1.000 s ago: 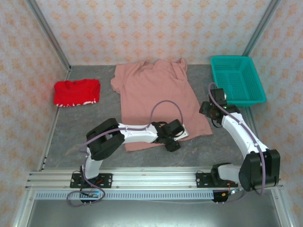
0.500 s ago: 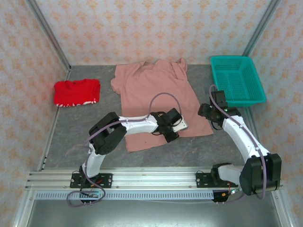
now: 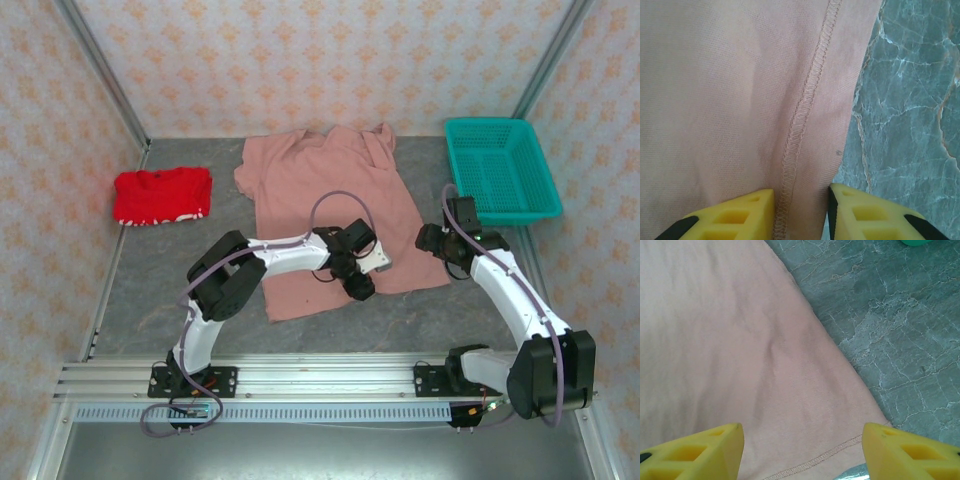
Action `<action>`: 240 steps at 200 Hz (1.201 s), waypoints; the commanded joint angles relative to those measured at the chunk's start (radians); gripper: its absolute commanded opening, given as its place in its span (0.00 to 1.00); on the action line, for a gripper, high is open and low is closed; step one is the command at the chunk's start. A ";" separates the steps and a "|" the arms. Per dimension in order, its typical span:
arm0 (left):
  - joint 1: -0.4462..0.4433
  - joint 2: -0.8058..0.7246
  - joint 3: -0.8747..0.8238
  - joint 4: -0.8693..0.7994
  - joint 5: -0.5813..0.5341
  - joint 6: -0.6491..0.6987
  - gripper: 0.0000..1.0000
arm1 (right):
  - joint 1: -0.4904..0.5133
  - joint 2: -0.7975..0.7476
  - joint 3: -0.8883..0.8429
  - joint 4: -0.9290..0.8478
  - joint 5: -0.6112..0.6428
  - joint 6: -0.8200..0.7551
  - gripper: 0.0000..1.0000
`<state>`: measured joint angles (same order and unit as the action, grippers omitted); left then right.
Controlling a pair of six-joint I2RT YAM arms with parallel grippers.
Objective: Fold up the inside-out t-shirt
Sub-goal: Turn the T-shirt inside out at the center of the table.
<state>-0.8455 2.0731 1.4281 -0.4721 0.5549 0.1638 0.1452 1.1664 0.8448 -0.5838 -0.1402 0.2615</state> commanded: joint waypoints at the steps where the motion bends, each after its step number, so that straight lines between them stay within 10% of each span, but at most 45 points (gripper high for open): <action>1: 0.023 0.001 -0.001 -0.043 0.059 0.016 0.35 | 0.007 0.000 -0.001 -0.012 -0.005 -0.001 0.64; 87: 0.041 -0.013 -0.010 -0.001 0.041 -0.025 0.06 | 0.028 -0.012 0.000 -0.026 -0.017 -0.006 0.62; 138: 0.151 -0.251 -0.110 0.204 0.114 -0.378 0.00 | 0.194 -0.346 -0.389 0.503 -0.505 0.125 0.65; 179: 0.221 -0.283 -0.011 0.071 0.150 -0.475 0.00 | 0.597 -0.313 -0.603 0.979 -0.013 -0.072 0.57; 240: 0.242 -0.338 0.165 -0.139 0.100 -0.421 0.00 | 0.683 0.388 -0.465 1.466 0.197 -0.227 0.39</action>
<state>-0.6132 1.7935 1.5227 -0.4877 0.6716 -0.2680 0.8185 1.3563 0.3325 0.5629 -0.0822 0.1268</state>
